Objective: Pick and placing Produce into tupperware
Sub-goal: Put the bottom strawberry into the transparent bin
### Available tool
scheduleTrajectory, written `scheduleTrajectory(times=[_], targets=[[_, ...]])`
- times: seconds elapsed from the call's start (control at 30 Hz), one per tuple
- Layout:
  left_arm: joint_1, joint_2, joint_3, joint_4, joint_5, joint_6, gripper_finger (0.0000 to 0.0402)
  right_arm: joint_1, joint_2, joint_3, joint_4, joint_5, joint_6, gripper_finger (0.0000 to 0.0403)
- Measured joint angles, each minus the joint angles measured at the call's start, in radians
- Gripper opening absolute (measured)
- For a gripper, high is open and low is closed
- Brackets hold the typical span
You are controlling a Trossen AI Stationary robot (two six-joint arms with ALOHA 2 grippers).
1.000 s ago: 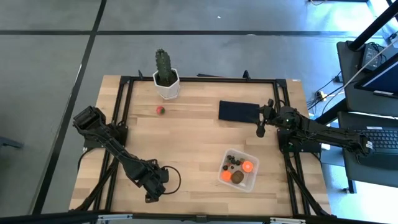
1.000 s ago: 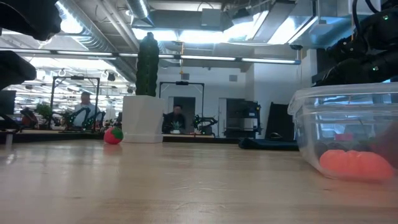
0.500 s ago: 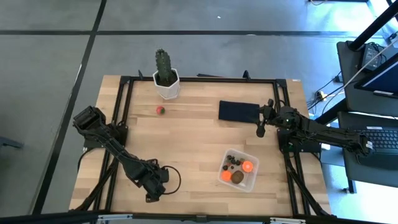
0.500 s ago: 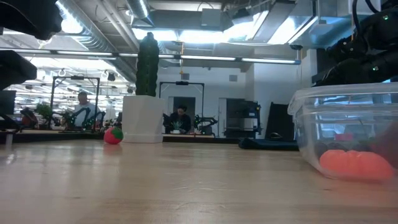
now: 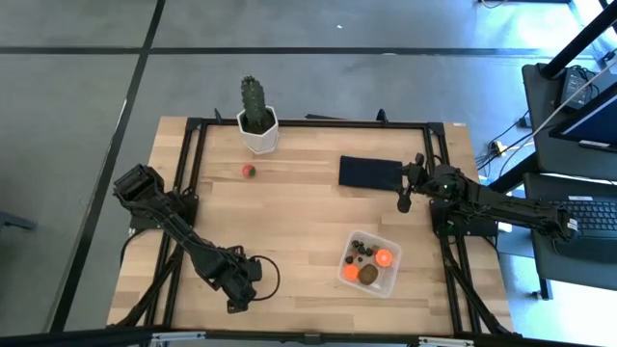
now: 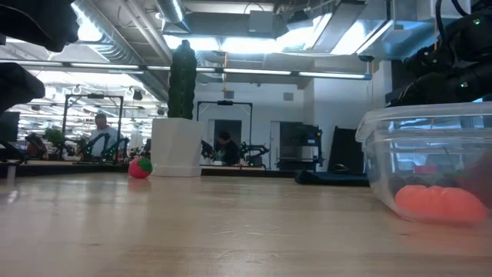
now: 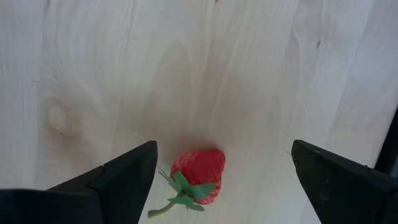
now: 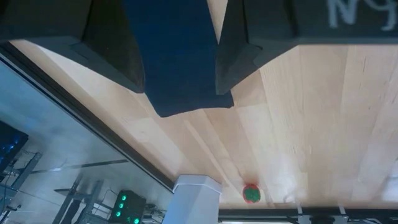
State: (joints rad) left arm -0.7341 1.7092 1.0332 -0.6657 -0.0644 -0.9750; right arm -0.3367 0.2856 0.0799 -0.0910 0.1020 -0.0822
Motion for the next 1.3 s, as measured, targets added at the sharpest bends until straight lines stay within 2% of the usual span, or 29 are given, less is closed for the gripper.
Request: scheduleTrajectory(times=[0.2, 0.47, 0.73, 1.3], targets=[[0.000, 0.013, 0.000, 0.001, 0.001, -0.001, 0.0350, 0.000, 0.000, 0.000, 0.000, 0.000, 0.000, 0.0198], [0.000, 0.078, 0.004, -0.009, 0.075, 0.017, 0.0330, 0.000, 0.000, 0.000, 0.000, 0.000, 0.002, 0.0198], [-0.002, 0.080, 0.004, -0.019, 0.075, 0.018, 0.0313, 0.000, 0.000, 0.000, -0.001, 0.000, 0.026, 0.0198], [-0.002, 0.083, 0.001, -0.036, 0.094, 0.018, 0.0217, 0.000, 0.000, 0.000, -0.004, 0.000, 0.026, 0.0198]])
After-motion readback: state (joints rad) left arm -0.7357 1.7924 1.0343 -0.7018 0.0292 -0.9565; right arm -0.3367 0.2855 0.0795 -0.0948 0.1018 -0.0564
